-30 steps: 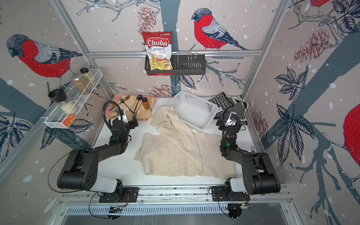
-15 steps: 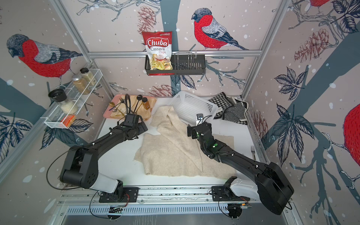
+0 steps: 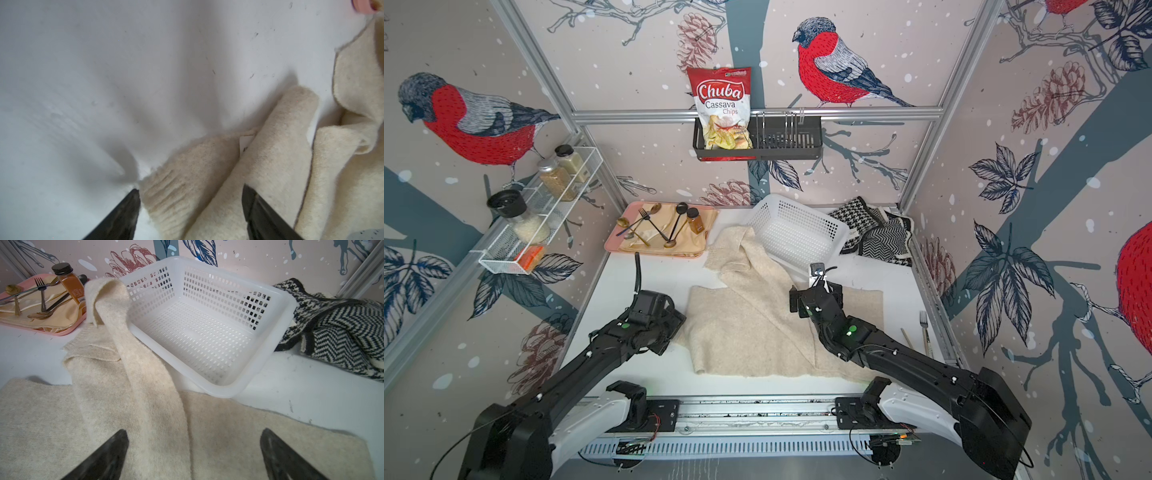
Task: Roll up the scarf and place it into the basket
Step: Flatten out the scarf at the center of the board.
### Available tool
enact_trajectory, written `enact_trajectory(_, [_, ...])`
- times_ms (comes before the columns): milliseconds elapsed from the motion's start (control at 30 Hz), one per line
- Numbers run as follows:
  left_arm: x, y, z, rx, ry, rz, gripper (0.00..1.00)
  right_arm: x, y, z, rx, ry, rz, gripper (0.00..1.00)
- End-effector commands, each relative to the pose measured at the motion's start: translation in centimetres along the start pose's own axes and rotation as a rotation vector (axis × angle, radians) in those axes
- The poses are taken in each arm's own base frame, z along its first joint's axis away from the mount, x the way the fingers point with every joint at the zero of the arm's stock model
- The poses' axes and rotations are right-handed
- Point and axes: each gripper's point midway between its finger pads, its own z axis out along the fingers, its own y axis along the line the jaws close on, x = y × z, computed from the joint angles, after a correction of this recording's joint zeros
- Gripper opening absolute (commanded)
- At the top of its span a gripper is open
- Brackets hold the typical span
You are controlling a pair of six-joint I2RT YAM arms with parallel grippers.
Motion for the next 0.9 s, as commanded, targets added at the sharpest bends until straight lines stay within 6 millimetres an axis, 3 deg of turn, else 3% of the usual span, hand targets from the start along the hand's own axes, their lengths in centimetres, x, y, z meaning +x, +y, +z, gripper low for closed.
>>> enact_trajectory(0, [0.2, 1.3, -0.1, -0.034, -0.003, -0.062, 0.75, -0.5, -0.4, 0.1, 0.013, -0.015, 0.003, 1.0])
enact_trajectory(200, [0.8, 2.9, 0.5, -0.142, 0.03, -0.058, 0.67, -0.2, -0.6, 0.2, 0.019, -0.004, -0.006, 1.0])
enact_trajectory(300, [0.7, 2.8, 0.9, -0.145, 0.027, -0.063, 0.65, 0.1, -0.9, 0.1, 0.027, 0.002, -0.002, 1.0])
enact_trajectory(400, [0.6, 2.6, 1.4, -0.154, 0.024, -0.069, 0.56, 0.1, -1.2, -0.2, 0.028, -0.006, 0.01, 1.0])
enact_trajectory(467, [0.4, 2.8, 1.9, -0.166, 0.016, -0.065, 0.44, 0.1, -1.4, -0.3, 0.028, -0.013, 0.017, 1.0])
enact_trajectory(500, [0.4, 2.8, 2.2, -0.168, 0.015, -0.067, 0.31, 0.2, -1.6, -0.3, 0.031, -0.017, 0.019, 1.0])
enact_trajectory(533, [0.4, 2.9, 2.6, -0.168, 0.015, -0.064, 0.11, 0.2, -1.7, -0.4, 0.033, -0.02, 0.022, 1.0])
enact_trajectory(567, [0.4, 3.1, 2.8, -0.177, 0.012, -0.07, 0.0, 0.3, -2.0, -0.4, 0.038, -0.02, 0.025, 1.0])
enact_trajectory(633, [0.0, 3.3, 2.8, -0.198, -0.01, -0.073, 0.0, 0.4, -2.3, -0.5, 0.042, -0.02, 0.032, 1.0])
enact_trajectory(733, [-2.5, 2.4, 0.8, -0.222, -0.127, -0.049, 0.0, 0.4, -2.5, -0.7, 0.042, -0.027, 0.038, 1.0])
enact_trajectory(867, [-7.9, 0.9, -4.8, -0.249, -0.393, -0.016, 0.0, 0.3, -2.3, -0.8, 0.025, -0.032, 0.044, 1.0])
